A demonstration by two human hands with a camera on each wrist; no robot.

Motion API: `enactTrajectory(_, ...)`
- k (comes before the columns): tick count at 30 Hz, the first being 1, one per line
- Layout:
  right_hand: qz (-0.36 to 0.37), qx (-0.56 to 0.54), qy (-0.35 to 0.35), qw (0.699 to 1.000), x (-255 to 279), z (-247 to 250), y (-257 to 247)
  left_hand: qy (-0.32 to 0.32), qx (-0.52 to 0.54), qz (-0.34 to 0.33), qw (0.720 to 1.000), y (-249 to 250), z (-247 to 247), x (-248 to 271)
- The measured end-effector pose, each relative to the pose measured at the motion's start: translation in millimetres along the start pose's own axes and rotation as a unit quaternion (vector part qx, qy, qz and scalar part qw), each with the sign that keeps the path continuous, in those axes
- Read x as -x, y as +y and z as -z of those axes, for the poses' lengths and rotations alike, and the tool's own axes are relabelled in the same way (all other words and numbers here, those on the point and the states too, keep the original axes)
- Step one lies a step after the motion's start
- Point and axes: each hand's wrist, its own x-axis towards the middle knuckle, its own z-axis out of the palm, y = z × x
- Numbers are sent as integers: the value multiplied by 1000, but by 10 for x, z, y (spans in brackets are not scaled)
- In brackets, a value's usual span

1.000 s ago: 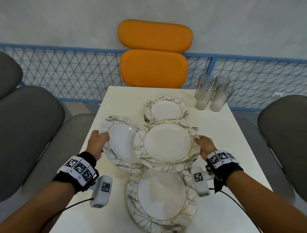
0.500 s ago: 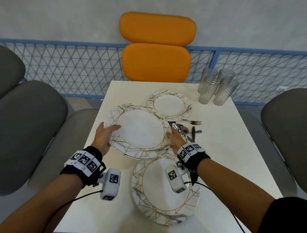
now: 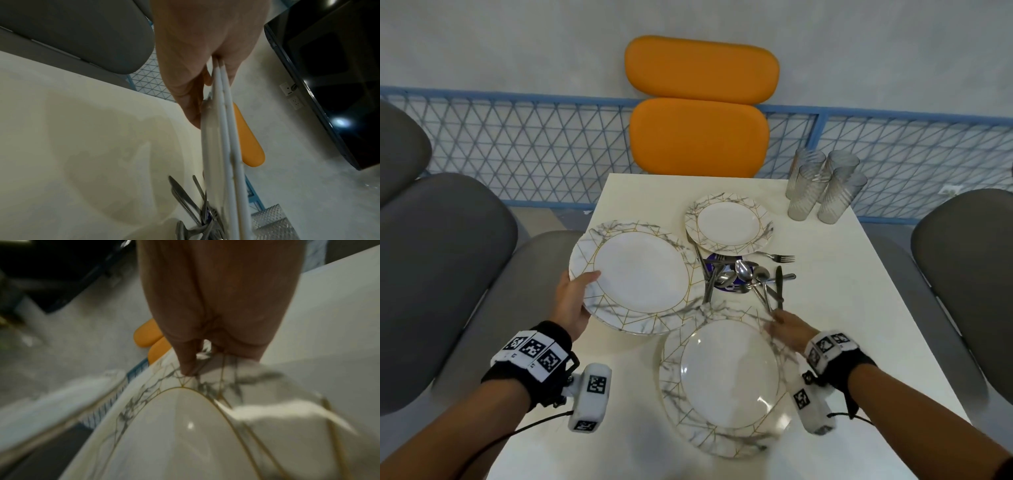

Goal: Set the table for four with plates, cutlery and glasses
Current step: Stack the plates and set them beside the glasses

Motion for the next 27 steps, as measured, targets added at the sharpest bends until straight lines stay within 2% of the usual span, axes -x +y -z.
enactTrajectory(2,38,-73,33,996,24,228,-89,10,6,-2,1000,1,49,-20)
enactTrajectory(4,67,-140,110,982,4,505,-148,21,10,-12,1000,-4,95,-45)
enactTrajectory(8,75,-314,228,919,-77,971,-228,53,8,-29,998,2,62,-88)
enactTrajectory(12,64,-410,205,886,-291,894,-473,59,-1,-11,998,-31,-143,-91)
enactTrajectory(14,49,-405,186,894,-405,684,-677,50,-2,1,999,-47,-300,-87)
enactTrajectory(18,14,-316,144,938,-696,260,-999,23,23,21,999,-56,-610,-87)
enactTrajectory(21,-5,-293,104,950,-812,58,-1193,4,59,25,998,-49,-717,-104)
enactTrajectory(25,-4,-249,37,968,-977,-63,-1322,-20,59,15,998,-84,-659,-273)
enactTrajectory(27,-8,-201,54,978,-1148,41,-1349,-7,62,12,998,-86,-588,-370)
